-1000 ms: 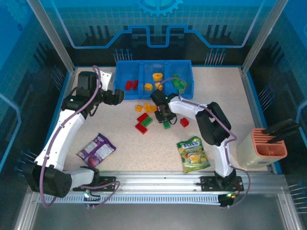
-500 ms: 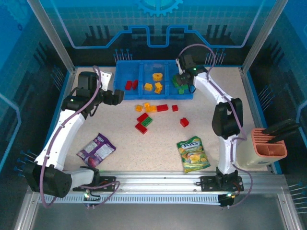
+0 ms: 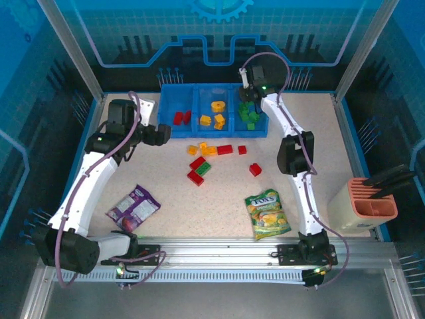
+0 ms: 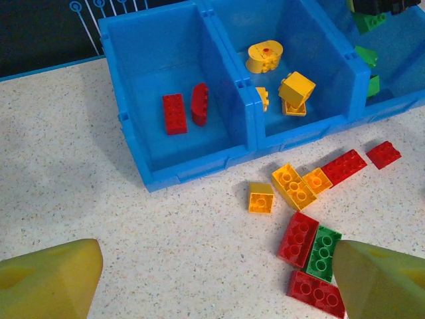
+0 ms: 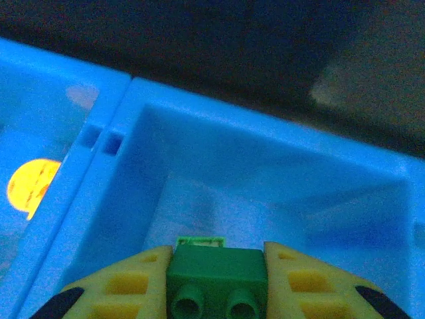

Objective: Sort the legos into containers by color
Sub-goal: Place the lego in the container.

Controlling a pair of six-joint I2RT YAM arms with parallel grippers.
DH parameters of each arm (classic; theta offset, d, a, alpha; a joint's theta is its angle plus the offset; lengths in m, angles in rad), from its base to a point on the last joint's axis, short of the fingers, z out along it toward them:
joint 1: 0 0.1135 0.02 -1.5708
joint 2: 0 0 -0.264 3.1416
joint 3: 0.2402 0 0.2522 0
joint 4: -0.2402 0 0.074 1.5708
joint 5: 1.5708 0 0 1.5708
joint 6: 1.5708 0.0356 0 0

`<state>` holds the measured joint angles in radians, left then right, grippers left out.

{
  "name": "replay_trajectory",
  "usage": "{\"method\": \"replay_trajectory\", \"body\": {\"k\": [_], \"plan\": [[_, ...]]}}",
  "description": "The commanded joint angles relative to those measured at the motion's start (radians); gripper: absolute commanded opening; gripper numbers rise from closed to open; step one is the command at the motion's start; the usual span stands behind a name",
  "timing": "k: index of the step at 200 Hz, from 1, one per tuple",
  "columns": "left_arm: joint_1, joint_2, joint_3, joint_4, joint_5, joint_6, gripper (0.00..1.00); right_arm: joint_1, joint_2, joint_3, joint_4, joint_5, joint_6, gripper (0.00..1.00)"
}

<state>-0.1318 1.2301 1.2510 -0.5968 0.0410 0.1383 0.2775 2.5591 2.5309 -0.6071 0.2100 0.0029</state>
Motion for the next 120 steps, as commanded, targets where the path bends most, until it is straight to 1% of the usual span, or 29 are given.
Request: {"method": "replay_trajectory", "body": {"k": [1, 15, 38, 62, 95, 120], "plan": [[0.008, -0.004, -0.01, 0.006, -0.009, 0.023, 0.91, -0.013, 0.012, 0.032, 0.063, 0.084, -0.071, 0.27], [0.009, -0.003, -0.01, 0.007, -0.007, 0.024, 0.91, -0.015, 0.007, 0.0, 0.097, 0.101, -0.093, 0.27], [0.009, 0.002, -0.012, 0.007, -0.012, 0.026, 0.91, -0.015, -0.007, -0.055, 0.153, 0.085, -0.106, 0.29], [0.009, 0.003, -0.022, 0.004, -0.018, 0.029, 0.91, -0.015, -0.002, -0.069, 0.173, 0.072, -0.104, 0.31], [0.009, 0.006, -0.018, 0.002, -0.02, 0.029, 0.91, -0.016, 0.003, -0.067, 0.18, 0.083, -0.104, 0.4], [0.009, 0.01, -0.018, 0.002, -0.017, 0.027, 0.91, -0.017, -0.033, -0.11, 0.202, 0.08, -0.106, 0.48]]}}
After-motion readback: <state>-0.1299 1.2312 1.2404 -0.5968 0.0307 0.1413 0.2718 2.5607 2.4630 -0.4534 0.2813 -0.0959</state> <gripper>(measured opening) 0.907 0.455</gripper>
